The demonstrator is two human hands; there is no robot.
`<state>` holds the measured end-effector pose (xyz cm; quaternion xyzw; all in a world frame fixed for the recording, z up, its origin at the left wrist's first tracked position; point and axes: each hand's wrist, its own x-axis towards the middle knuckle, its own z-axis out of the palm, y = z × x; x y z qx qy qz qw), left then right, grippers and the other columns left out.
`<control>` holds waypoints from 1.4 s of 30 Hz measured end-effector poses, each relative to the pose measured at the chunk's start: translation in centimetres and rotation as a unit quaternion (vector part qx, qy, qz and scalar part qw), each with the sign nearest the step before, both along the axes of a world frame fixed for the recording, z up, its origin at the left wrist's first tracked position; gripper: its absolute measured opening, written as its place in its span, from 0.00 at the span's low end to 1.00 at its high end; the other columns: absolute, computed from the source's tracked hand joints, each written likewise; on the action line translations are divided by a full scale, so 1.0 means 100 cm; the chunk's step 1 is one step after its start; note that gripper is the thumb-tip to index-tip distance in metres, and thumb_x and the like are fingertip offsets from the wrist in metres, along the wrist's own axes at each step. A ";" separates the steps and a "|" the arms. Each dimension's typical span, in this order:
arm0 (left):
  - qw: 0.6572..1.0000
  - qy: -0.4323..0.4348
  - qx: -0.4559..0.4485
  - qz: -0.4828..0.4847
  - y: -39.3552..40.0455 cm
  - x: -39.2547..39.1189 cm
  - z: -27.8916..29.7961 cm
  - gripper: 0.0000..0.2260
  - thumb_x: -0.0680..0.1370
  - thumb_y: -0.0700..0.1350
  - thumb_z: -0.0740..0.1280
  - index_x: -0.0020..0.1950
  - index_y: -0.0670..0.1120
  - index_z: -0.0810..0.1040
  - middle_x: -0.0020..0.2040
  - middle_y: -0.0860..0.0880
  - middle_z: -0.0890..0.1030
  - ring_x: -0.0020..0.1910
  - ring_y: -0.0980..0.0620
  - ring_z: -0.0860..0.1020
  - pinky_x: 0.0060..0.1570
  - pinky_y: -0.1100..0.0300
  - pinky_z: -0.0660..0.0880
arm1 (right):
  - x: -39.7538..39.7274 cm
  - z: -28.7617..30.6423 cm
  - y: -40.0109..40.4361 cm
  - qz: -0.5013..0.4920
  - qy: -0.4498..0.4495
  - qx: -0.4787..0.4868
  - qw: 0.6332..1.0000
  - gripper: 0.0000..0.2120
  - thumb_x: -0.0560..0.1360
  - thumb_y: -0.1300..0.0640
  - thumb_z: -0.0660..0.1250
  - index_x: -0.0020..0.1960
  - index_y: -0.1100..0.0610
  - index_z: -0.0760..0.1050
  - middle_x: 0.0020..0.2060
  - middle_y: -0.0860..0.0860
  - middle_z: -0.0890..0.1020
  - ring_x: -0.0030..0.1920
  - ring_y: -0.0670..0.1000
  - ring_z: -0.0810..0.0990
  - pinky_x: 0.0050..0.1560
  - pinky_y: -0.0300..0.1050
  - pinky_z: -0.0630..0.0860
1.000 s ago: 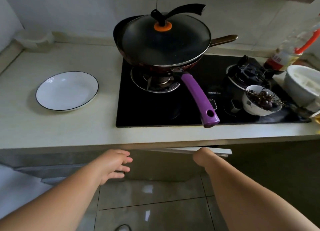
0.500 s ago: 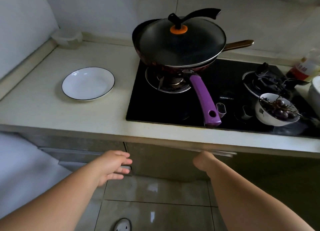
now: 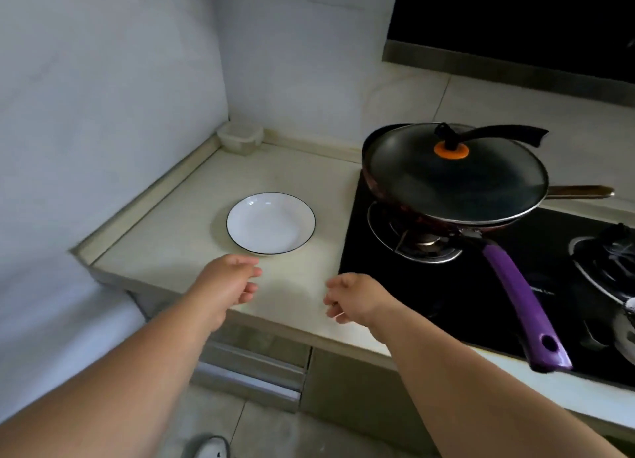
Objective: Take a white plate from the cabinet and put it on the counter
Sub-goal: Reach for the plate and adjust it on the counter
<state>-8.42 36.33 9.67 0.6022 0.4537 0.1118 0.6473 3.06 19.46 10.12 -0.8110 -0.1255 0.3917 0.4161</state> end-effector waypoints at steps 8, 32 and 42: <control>0.981 0.117 0.122 -0.095 0.138 0.037 0.003 0.26 0.73 0.46 0.60 0.72 0.48 0.67 0.67 0.46 0.73 0.57 0.42 0.76 0.53 0.54 0.75 | 0.060 -0.021 0.115 -0.139 -0.078 -0.052 0.986 0.27 0.72 0.55 0.59 0.72 0.55 0.64 0.60 0.59 0.79 0.59 0.60 0.79 0.62 0.55 0.76; 0.974 0.126 0.096 -0.161 0.203 0.120 -0.024 0.15 0.72 0.35 0.53 0.46 0.46 0.78 0.43 0.42 0.80 0.38 0.42 0.77 0.29 0.60 0.73 | 0.096 -0.020 0.183 -0.172 -0.069 -0.076 0.980 0.18 0.69 0.67 0.51 0.53 0.57 0.74 0.48 0.56 0.81 0.46 0.59 0.83 0.45 0.51 0.83; 0.975 0.115 0.134 -0.134 0.230 0.139 -0.029 0.19 0.71 0.35 0.54 0.51 0.41 0.81 0.46 0.39 0.82 0.38 0.42 0.74 0.34 0.59 0.68 | 0.114 -0.018 0.213 -0.185 -0.053 -0.059 0.979 0.17 0.69 0.66 0.52 0.52 0.54 0.72 0.49 0.55 0.80 0.49 0.60 0.83 0.50 0.55 0.82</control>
